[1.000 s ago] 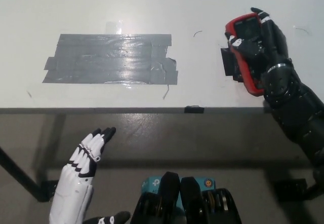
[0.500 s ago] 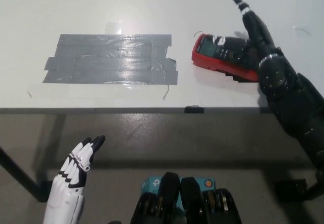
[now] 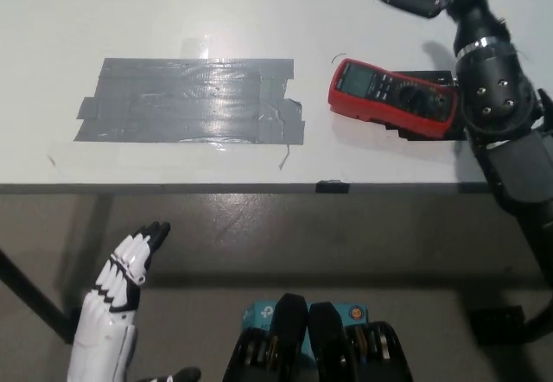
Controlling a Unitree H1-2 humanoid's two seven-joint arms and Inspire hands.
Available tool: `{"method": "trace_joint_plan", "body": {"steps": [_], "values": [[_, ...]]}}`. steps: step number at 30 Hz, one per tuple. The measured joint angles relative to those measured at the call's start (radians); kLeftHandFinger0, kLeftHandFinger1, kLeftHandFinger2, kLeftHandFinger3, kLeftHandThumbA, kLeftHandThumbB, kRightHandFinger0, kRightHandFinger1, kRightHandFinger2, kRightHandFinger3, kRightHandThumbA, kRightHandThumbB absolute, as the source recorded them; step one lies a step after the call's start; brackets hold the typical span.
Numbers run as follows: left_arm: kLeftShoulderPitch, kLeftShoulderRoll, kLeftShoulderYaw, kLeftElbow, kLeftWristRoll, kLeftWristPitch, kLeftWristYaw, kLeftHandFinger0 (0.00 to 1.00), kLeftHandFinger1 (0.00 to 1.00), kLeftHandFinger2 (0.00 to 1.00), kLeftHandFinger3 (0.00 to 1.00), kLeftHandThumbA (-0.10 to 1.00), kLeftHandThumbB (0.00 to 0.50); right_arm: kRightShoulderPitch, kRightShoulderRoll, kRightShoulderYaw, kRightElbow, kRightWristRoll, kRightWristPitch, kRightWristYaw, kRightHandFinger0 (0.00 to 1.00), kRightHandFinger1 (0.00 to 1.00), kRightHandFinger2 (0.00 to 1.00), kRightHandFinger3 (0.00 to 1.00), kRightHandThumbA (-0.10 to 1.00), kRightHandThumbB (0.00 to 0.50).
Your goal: The robot first picks the multimeter with right hand and then unfolds the black stand on the back of it using left hand
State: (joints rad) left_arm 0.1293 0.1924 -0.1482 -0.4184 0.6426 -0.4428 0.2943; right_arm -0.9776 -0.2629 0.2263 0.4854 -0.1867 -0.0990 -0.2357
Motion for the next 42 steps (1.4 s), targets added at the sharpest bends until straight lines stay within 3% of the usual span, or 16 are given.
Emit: {"method": "trace_joint_plan", "body": {"steps": [1, 2, 4, 5, 6, 8, 11, 14, 17, 22, 27, 30, 33, 36, 39, 42], "values": [[-0.014, 0.000, 0.001, 0.003, -0.002, 0.001, -0.001, 1.00, 1.00, 1.00, 1.00, 1.00, 0.181, 0.008, 0.000, -0.006, -0.033, 0.000, 0.005, 0.002, 1.00, 1.00, 1.00, 1.00, 0.94, 0.443], [-0.022, 0.000, 0.002, 0.005, -0.004, 0.001, -0.002, 1.00, 1.00, 1.00, 1.00, 1.00, 0.243, 0.013, 0.000, -0.011, -0.057, 0.000, 0.007, 0.003, 1.00, 1.00, 1.00, 1.00, 0.97, 0.434], [-0.058, 0.000, 0.003, 0.010, -0.015, 0.003, -0.006, 1.00, 1.00, 1.00, 1.00, 1.00, 0.274, 0.035, 0.000, -0.025, -0.134, 0.000, 0.022, 0.006, 1.00, 1.00, 1.00, 1.00, 1.00, 0.430], [-0.070, 0.000, 0.003, 0.011, -0.020, 0.005, -0.007, 1.00, 1.00, 1.00, 1.00, 1.00, 0.235, 0.045, 0.000, -0.030, -0.164, 0.000, 0.025, 0.006, 1.00, 1.00, 1.00, 1.00, 1.00, 0.445], [-0.086, 0.000, 0.003, 0.012, -0.032, 0.008, -0.011, 1.00, 1.00, 1.00, 1.00, 1.00, 0.234, 0.061, -0.001, -0.037, -0.207, 0.000, 0.032, 0.007, 1.00, 1.00, 1.00, 1.00, 1.00, 0.445], [-0.112, 0.000, 0.003, 0.017, -0.053, 0.016, -0.018, 1.00, 1.00, 1.00, 1.00, 1.00, 0.158, 0.098, -0.001, -0.046, -0.284, 0.000, 0.047, 0.009, 1.00, 1.00, 1.00, 1.00, 0.93, 0.418], [-0.139, 0.001, 0.006, 0.030, -0.082, 0.031, -0.027, 1.00, 1.00, 1.00, 1.00, 1.00, 0.162, 0.153, -0.001, -0.054, -0.388, 0.003, 0.065, 0.013, 1.00, 1.00, 1.00, 1.00, 0.89, 0.375], [-0.159, 0.002, 0.011, 0.046, -0.109, 0.048, -0.038, 1.00, 1.00, 1.00, 1.00, 1.00, 0.157, 0.214, -0.001, -0.059, -0.484, 0.010, 0.079, 0.018, 1.00, 1.00, 1.00, 1.00, 0.89, 0.367], [-0.180, 0.004, 0.019, 0.062, -0.141, 0.068, -0.049, 1.00, 1.00, 1.00, 1.00, 1.00, 0.134, 0.289, -0.001, -0.063, -0.592, 0.021, 0.095, 0.022, 1.00, 1.00, 1.00, 1.00, 0.91, 0.319], [-0.207, 0.004, 0.041, 0.114, -0.197, 0.103, -0.075, 1.00, 1.00, 1.00, 1.00, 1.00, 0.134, 0.415, -0.001, -0.078, -0.775, 0.039, 0.120, 0.029, 1.00, 1.00, 1.00, 1.00, 0.85, 0.302], [-0.213, 0.005, 0.061, 0.180, -0.268, 0.149, -0.111, 1.00, 1.00, 1.00, 1.00, 1.00, 0.137, 0.538, -0.002, -0.099, -0.954, 0.073, 0.139, 0.040, 1.00, 1.00, 1.00, 1.00, 0.85, 0.323], [-0.210, 0.005, 0.082, 0.220, -0.332, 0.189, -0.140, 1.00, 1.00, 1.00, 1.00, 1.00, 0.119, 0.634, 0.002, -0.099, -1.042, 0.095, 0.145, 0.056, 1.00, 1.00, 1.00, 1.00, 0.78, 0.291], [-0.196, 0.005, 0.103, 0.237, -0.391, 0.226, -0.171, 1.00, 1.00, 1.00, 1.00, 1.00, 0.095, 0.723, 0.016, -0.093, -1.027, 0.107, 0.138, 0.073, 1.00, 1.00, 1.00, 1.00, 0.73, 0.302], [-0.168, 0.007, 0.117, 0.238, -0.442, 0.256, -0.196, 1.00, 1.00, 1.00, 1.00, 1.00, 0.104, 0.794, 0.048, -0.080, -0.929, 0.107, 0.117, 0.086, 1.00, 1.00, 1.00, 1.00, 0.72, 0.302], [-0.127, 0.008, 0.124, 0.238, -0.488, 0.274, -0.220, 1.00, 1.00, 1.00, 1.00, 1.00, 0.095, 0.857, 0.091, -0.071, -0.751, 0.117, 0.102, 0.103, 1.00, 1.00, 1.00, 1.00, 0.73, 0.262], [-0.097, 0.008, 0.130, 0.238, -0.514, 0.280, -0.235, 1.00, 1.00, 1.00, 1.00, 1.00, 0.094, 0.877, 0.109, -0.066, -0.609, 0.133, 0.084, 0.130, 1.00, 1.00, 1.00, 1.00, 0.72, 0.260]]}}
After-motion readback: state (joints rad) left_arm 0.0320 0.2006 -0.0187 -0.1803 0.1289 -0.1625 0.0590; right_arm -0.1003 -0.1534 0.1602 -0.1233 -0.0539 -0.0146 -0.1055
